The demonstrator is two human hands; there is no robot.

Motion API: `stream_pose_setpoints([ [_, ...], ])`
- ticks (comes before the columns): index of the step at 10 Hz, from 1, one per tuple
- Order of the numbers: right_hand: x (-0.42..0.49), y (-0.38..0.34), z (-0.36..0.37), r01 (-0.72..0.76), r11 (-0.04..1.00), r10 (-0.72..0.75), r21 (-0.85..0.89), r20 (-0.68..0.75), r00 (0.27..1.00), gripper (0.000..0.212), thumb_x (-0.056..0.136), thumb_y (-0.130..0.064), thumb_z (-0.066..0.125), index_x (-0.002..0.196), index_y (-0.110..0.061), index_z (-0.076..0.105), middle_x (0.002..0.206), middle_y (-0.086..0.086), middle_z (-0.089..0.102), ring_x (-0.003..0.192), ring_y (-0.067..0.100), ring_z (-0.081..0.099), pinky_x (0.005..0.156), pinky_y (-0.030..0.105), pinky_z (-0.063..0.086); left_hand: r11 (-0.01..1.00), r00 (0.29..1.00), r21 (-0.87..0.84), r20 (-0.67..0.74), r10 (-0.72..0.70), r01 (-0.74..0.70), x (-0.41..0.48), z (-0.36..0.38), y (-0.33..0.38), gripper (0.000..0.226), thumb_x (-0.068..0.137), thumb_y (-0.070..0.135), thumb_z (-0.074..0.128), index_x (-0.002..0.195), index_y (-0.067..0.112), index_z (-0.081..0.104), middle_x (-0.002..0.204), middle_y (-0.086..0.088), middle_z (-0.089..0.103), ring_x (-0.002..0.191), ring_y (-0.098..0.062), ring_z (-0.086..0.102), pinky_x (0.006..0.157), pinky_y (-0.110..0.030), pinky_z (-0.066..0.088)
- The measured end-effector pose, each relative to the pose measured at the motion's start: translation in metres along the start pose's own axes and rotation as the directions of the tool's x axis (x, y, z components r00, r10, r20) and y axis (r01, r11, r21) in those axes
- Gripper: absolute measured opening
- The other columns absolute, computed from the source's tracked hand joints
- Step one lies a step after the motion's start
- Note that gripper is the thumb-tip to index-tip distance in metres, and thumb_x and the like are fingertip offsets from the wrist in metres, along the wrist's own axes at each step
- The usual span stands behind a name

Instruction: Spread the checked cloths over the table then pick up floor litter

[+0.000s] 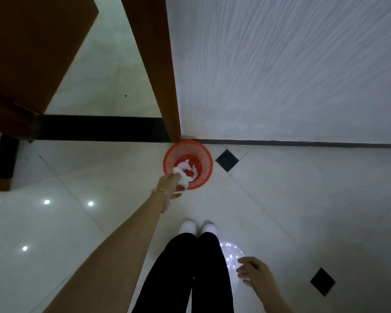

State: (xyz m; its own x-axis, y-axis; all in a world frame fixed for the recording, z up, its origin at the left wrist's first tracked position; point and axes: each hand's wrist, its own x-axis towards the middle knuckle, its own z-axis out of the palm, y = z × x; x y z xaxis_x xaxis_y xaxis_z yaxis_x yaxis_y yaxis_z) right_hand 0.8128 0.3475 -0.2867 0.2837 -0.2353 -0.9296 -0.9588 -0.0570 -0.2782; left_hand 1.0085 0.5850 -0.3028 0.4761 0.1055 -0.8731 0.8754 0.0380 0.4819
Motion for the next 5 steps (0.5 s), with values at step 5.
stream_pose_setpoints([
  [5,-0.020,0.020,-0.026,-0.064,0.997,0.067,0.042,-0.064,0.996,0.018,0.090,0.004,0.050,0.078,0.001,0.064,0.056,0.014,0.060,0.049,0.022,0.051,0.048,0.020,0.031,0.991,0.996,0.116,-0.053,0.076,-0.069,-0.061,-0.048,-0.017,0.018,0.094,0.018,0.050,0.103,0.005,0.060,0.095,-0.013,0.066,0.082,-0.023,0.061,0.069,-0.029,0.048],
])
